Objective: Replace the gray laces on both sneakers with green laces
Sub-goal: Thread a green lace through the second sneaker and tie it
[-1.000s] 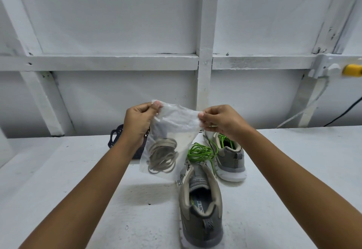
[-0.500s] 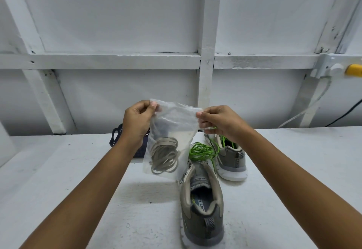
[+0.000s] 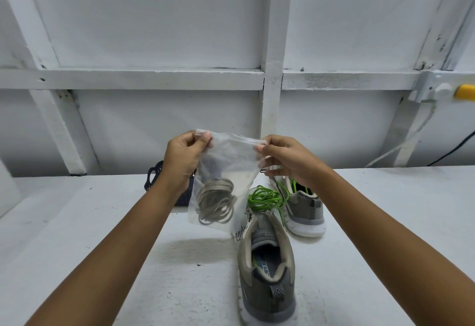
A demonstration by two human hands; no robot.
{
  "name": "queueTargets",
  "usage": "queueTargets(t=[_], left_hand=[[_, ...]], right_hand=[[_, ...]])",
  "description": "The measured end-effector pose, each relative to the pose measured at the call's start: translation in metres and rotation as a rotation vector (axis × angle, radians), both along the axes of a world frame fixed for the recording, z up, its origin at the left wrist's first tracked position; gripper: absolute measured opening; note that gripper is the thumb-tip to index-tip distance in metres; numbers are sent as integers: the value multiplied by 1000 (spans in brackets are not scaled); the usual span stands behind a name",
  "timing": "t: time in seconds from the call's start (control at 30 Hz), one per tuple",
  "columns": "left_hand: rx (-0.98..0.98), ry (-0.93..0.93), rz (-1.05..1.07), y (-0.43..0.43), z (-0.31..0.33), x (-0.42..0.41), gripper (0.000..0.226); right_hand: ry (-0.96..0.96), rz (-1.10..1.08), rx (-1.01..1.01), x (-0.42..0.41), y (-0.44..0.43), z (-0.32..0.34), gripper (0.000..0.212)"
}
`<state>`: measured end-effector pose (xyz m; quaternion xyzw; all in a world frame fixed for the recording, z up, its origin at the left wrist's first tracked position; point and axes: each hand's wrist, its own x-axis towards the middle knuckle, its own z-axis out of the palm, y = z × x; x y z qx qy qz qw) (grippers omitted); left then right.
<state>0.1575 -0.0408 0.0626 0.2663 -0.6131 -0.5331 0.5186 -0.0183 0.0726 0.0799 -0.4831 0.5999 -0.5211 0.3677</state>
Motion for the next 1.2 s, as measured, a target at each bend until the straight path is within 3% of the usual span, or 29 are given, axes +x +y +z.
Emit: queueTargets(t=[0.17, 0.33, 0.4, 0.53, 0.6, 0.67, 0.8, 1.2], left_hand=[[-43, -1, -12, 6, 1, -4, 9], [148, -46, -190, 3, 0, -2, 22], [164, -63, -181, 4, -1, -3, 14], [19, -103, -74, 8, -1, -8, 9], [-66, -125, -29, 12, 0, -9, 9], [-123, -140, -20, 17, 0, -12, 10], [-195, -179, -52, 22, 0, -14, 8], [-197, -174, -84, 22, -3, -14, 13]], right_hand=[[102, -22, -52, 5, -3, 3, 13], [154, -67, -109, 6, -5, -2, 16], [165, -76, -95, 6, -5, -4, 16], [236, -80, -33, 5, -8, -5, 10], [364, -71, -58, 5, -10, -2, 15], [500, -53, -103, 6, -13, 3, 21], [577, -9, -137, 10, -20, 9, 13], [706, -58, -273, 5, -21, -6, 12]])
